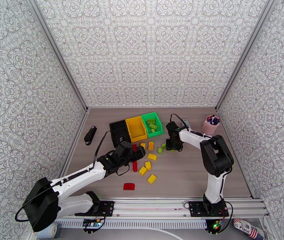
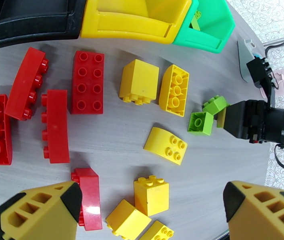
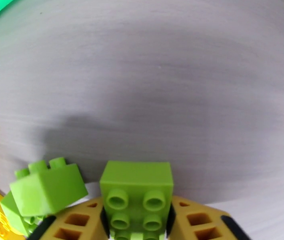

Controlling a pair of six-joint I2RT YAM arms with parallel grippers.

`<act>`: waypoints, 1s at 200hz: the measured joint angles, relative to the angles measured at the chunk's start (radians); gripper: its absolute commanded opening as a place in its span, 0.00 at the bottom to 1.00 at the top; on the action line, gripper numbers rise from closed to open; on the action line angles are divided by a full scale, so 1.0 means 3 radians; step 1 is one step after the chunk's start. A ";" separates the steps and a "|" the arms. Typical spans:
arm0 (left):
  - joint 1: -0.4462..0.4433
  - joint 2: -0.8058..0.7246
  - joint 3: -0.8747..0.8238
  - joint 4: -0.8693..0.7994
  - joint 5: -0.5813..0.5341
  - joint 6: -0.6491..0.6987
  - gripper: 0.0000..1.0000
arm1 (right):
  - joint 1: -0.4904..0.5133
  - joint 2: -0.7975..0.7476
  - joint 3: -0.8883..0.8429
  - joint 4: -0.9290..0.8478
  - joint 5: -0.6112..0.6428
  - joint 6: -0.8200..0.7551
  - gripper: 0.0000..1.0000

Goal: Sort the legos into containers by color

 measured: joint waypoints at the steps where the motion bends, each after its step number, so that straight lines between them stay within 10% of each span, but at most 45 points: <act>1: 0.0001 0.0006 0.0003 0.0000 0.0000 0.0001 0.99 | -0.0003 -0.0001 0.0000 0.0000 -0.0004 -0.0005 0.32; 140: 0.0626 0.0824 0.0813 0.0558 0.0912 0.0100 0.99 | -0.0120 -0.0393 0.0418 0.0254 -0.1114 0.0432 0.31; 200: 0.0628 0.0642 0.0835 0.0579 0.0928 0.0114 0.99 | -0.0120 0.0333 0.1489 0.0486 -0.1508 0.0820 0.53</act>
